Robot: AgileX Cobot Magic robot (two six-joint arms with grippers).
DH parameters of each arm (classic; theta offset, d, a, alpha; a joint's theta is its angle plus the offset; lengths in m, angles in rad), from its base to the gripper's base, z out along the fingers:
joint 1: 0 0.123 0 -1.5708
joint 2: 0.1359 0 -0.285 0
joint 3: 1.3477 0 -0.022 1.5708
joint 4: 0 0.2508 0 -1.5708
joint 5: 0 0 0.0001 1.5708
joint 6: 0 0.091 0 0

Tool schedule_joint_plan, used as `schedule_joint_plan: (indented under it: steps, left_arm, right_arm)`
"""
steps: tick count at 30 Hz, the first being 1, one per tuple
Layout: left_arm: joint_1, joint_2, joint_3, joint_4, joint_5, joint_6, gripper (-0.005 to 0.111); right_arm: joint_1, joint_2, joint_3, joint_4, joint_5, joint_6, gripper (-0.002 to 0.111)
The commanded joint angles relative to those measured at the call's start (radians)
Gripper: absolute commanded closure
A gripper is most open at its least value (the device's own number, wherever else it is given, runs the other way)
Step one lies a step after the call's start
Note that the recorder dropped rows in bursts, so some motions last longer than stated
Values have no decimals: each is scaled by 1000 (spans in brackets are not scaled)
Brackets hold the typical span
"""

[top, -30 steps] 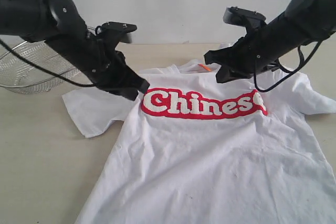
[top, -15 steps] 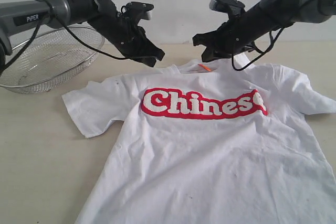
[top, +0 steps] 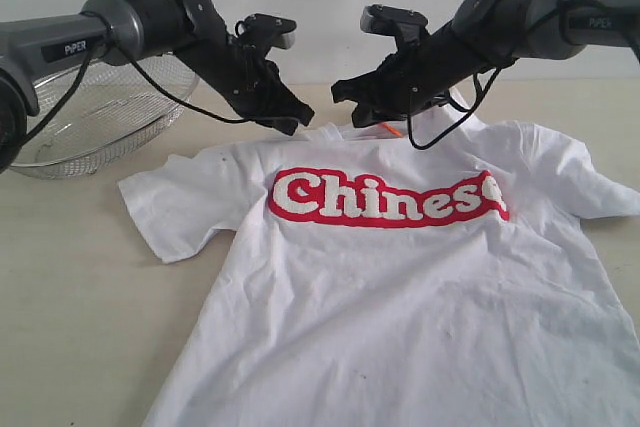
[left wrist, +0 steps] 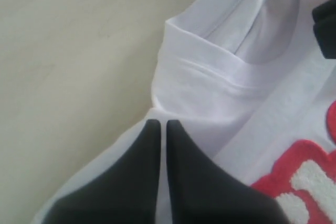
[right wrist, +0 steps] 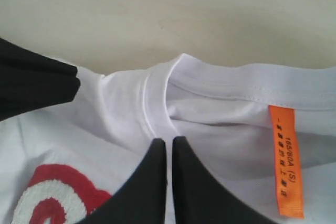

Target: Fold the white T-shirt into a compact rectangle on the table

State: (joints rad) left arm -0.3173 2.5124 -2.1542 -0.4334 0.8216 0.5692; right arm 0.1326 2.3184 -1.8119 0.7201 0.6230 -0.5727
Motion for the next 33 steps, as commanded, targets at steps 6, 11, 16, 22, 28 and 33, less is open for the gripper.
schedule_joint_plan:
  steps: [6,11,16,22,28,33]
  left_arm:
    - [-6,58,-4,4,39,64,102]
    - [-6,58,-4,4,28,67,102]
    - [-2,58,-4,6,-9,67,102]
    - [-2,60,-4,35,-44,62,102]
    - [10,93,-4,43,-38,55,102]
    - [28,101,-4,43,-24,52,102]
  right_arm:
    - [2,-3,-6,3,12,-12,109]
    - [2,-3,-6,3,22,-16,109]
    - [2,-6,-6,7,45,-16,109]
    - [5,-58,-6,9,45,-18,109]
    - [5,-125,-3,-67,157,-6,109]
    - [7,-159,69,-77,232,-22,109]
